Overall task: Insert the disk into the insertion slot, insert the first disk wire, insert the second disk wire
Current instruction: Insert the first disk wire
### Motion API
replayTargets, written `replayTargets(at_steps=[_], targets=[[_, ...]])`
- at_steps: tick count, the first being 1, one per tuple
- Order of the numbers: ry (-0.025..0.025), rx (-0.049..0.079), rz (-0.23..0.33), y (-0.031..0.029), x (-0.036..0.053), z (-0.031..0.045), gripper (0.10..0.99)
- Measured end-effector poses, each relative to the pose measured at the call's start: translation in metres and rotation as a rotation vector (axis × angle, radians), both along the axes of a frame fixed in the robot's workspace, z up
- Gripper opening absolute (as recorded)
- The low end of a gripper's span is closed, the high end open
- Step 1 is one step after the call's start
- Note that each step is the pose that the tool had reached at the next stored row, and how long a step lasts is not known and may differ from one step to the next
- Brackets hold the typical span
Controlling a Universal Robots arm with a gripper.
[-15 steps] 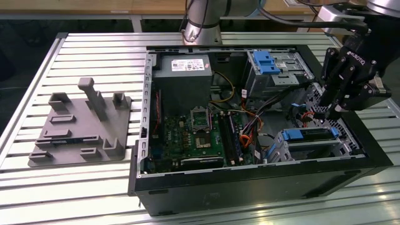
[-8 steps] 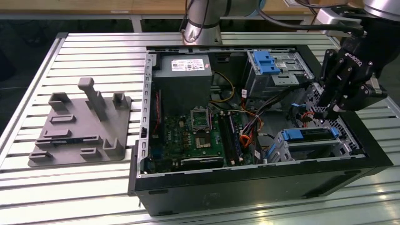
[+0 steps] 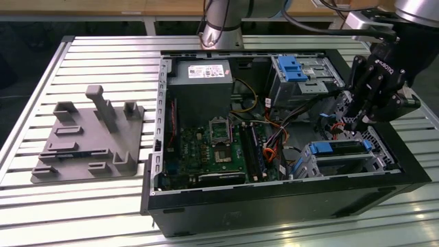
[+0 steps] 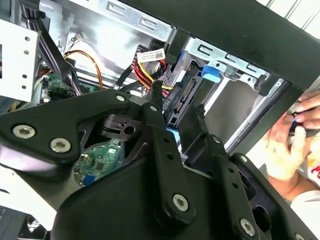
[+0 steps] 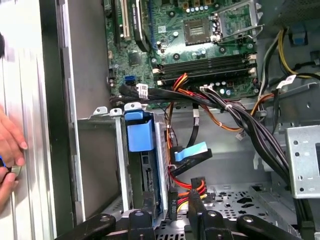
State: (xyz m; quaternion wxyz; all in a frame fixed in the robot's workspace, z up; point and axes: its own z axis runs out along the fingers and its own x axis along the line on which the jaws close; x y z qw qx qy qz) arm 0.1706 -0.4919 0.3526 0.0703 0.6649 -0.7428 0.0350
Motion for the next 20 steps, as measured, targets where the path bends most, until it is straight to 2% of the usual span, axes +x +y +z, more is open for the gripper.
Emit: replayTargets(at_steps=[3,11,20], targets=[[0.0001,0.000,0.032,0.0000,0.0001,-0.0010,0.408],[-0.0001,0.000,0.032,0.0000,0.0003,-0.0020,0.408],[0.0000,0.000,-0.003,0.0000,0.0030,-0.0040,0.408]])
